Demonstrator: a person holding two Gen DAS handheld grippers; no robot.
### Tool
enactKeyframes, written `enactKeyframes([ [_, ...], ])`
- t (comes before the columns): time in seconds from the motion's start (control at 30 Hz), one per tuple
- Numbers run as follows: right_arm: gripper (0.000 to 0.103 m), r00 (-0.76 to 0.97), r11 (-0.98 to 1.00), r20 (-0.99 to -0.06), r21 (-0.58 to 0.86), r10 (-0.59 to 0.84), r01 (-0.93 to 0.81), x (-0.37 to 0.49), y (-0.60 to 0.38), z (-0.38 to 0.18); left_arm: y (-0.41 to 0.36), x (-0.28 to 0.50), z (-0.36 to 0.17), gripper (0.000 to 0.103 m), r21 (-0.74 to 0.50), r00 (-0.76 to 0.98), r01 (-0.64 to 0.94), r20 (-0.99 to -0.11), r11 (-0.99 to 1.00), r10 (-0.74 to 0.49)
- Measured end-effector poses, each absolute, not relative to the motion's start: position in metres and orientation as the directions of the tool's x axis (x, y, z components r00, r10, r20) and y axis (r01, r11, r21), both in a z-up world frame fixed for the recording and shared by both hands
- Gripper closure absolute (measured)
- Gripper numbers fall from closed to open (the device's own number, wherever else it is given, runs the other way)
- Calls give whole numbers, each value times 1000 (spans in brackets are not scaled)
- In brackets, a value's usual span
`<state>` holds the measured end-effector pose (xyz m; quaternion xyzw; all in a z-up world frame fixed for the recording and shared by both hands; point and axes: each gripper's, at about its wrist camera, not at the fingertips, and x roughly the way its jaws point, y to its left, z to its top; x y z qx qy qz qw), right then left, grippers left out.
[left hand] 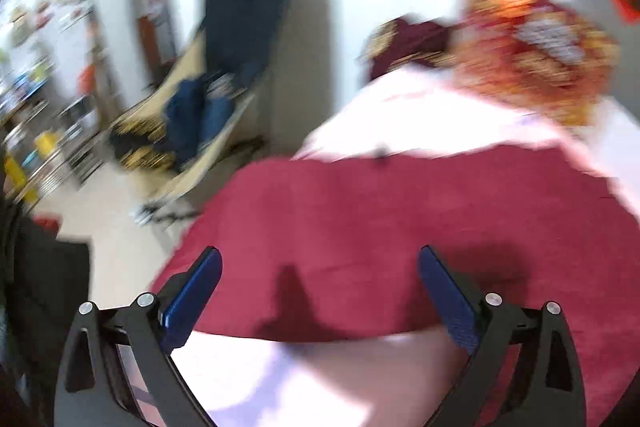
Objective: Fold large clothes
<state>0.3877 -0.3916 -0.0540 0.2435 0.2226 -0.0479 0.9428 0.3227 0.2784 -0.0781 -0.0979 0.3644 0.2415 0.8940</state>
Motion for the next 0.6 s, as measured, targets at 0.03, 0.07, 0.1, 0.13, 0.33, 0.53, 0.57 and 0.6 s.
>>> enactKeyframes([
  [0.03, 9, 894, 893, -442, 429, 76, 136, 395, -374, -52, 261, 327, -66, 4, -2, 650, -460, -682, 888, 335],
  [0.07, 9, 880, 906, -452, 418, 143, 68, 399, -358, -52, 241, 333, -54, 4, 2, 678, -413, -667, 911, 309],
  [0.1, 9, 862, 913, -466, 409, 199, 11, 403, -343, -54, 216, 341, -44, 4, 13, 703, -357, -654, 934, 278],
  [0.13, 9, 832, 919, -492, 392, 256, -51, 407, -322, -58, 192, 350, -39, 4, 22, 720, -312, -647, 950, 251],
  [0.33, 9, 687, 946, -650, 218, 326, -242, 417, -244, -96, 100, 396, -81, 3, 20, 695, -129, -711, 991, 105],
  [0.53, 6, 591, 952, -774, 48, 227, -303, 424, -204, -133, 114, 423, -162, 3, -102, 569, -131, -822, 986, -9],
  [0.57, 6, 601, 951, -762, 66, 243, -301, 422, -208, -130, 117, 423, -159, 3, -109, 578, -132, -816, 985, -13],
  [0.6, 6, 606, 952, -753, 88, 256, -292, 421, -212, -128, 119, 421, -160, 3, -107, 586, -134, -810, 985, -8],
])
